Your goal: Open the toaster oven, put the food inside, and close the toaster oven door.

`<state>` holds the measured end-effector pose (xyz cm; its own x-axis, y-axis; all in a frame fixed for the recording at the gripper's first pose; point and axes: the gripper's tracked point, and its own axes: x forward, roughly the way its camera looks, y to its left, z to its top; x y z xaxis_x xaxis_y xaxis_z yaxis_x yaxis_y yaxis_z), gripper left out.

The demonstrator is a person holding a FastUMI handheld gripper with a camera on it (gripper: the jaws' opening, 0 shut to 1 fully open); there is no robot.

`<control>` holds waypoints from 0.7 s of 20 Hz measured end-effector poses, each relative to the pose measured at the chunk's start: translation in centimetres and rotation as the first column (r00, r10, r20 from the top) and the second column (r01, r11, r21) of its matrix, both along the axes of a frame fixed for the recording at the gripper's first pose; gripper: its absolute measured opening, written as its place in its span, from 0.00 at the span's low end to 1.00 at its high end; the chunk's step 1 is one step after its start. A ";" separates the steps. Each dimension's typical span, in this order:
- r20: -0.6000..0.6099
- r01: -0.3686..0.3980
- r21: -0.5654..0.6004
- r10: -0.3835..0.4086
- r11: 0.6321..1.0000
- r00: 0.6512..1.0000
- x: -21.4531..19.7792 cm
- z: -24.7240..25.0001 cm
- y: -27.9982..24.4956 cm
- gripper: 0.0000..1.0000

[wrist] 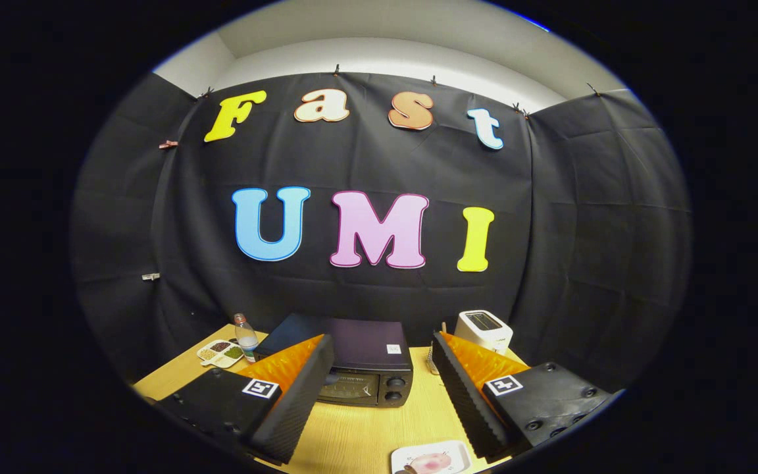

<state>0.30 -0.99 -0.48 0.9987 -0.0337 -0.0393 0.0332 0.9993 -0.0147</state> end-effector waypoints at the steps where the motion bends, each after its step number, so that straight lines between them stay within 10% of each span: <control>1: 0.003 0.004 -0.002 -0.004 1.000 1.000 0.0 0.1 -0.2 0.98; 14: -0.047 -0.108 0.078 0.112 0.991 0.993 2.6 -2.1 4.5 0.98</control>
<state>2.93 3.52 -2.54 0.9927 0.0810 -0.0889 -0.0757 0.9952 0.0616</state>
